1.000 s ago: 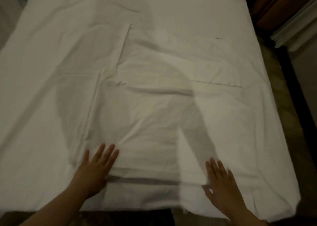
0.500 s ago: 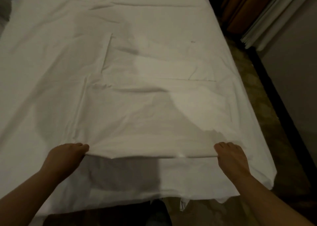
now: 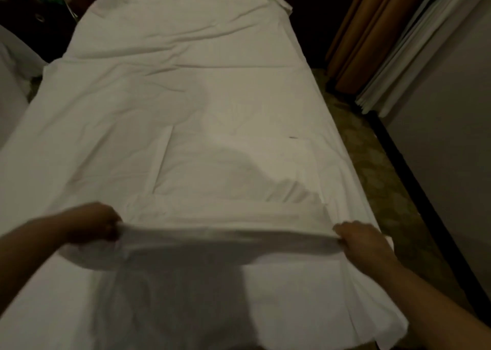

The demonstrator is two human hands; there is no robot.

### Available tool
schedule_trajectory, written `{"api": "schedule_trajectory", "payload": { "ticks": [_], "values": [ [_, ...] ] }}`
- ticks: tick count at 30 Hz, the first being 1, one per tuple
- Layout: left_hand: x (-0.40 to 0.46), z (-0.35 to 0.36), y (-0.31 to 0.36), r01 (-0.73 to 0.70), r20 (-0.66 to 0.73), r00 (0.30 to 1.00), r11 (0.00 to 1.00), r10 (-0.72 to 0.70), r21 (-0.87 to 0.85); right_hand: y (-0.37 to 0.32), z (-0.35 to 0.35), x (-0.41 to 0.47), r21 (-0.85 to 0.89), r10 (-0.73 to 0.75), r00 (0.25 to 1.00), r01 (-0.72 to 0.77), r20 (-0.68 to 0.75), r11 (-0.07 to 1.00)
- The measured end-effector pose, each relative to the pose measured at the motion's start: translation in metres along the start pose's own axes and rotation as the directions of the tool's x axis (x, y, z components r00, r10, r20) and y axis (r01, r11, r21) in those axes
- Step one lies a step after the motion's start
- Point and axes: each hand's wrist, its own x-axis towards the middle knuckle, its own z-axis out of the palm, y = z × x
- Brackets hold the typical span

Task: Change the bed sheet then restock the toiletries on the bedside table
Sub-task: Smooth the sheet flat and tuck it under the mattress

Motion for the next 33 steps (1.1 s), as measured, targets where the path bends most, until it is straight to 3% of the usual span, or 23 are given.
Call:
{"api": "schedule_trajectory", "payload": {
  "ticks": [4,10,15,18,20,21,23,25,28,30,33],
  "values": [
    [0.049,-0.083,-0.039,0.162,-0.199,0.964,0.984,-0.174,-0.077,0.025,-0.029,0.103,-0.004,0.058,0.998,-0.058,0.034,0.998],
    [0.152,-0.155,-0.075,0.398,-0.353,0.828,0.900,-0.436,-0.178,0.054,-0.030,0.243,-0.053,0.078,0.996,-0.076,0.031,0.996],
    [0.258,-0.154,-0.115,0.417,-0.363,0.812,0.890,-0.456,-0.184,0.062,0.011,0.340,-0.080,0.159,0.974,-0.147,0.163,0.986],
    [0.293,-0.155,-0.088,0.448,-0.528,0.682,0.860,-0.506,-0.245,0.062,0.046,0.369,-0.179,0.264,0.935,-0.225,0.238,0.958],
    [0.307,-0.159,-0.057,0.363,-0.619,0.548,0.826,-0.563,-0.431,0.057,0.067,0.381,-0.146,0.387,0.895,-0.363,0.220,0.921],
    [0.315,-0.155,-0.042,0.310,-0.631,0.525,0.818,-0.572,-0.484,0.047,0.079,0.384,-0.090,0.420,0.884,-0.410,0.207,0.908],
    [0.328,-0.132,-0.001,0.214,-0.717,0.546,0.899,-0.434,-0.381,0.011,0.111,0.381,0.023,0.341,0.939,-0.342,0.029,0.939],
    [0.333,-0.100,0.054,0.059,-0.759,0.628,0.983,-0.171,-0.173,-0.040,0.136,0.372,0.167,0.199,0.970,-0.175,-0.138,0.970],
    [0.335,-0.056,0.111,-0.132,-0.635,0.770,0.989,0.060,-0.066,-0.114,0.163,0.343,0.242,-0.029,0.996,0.049,-0.088,0.969],
    [0.340,-0.043,0.098,-0.074,-0.542,0.840,0.988,-0.012,-0.136,-0.122,0.174,0.329,0.210,-0.154,0.988,0.151,-0.003,0.966],
    [0.338,-0.020,0.037,0.203,-0.449,0.836,0.938,-0.315,-0.279,-0.059,0.197,0.301,0.119,-0.019,0.996,0.009,0.085,0.993]
  ]
}}
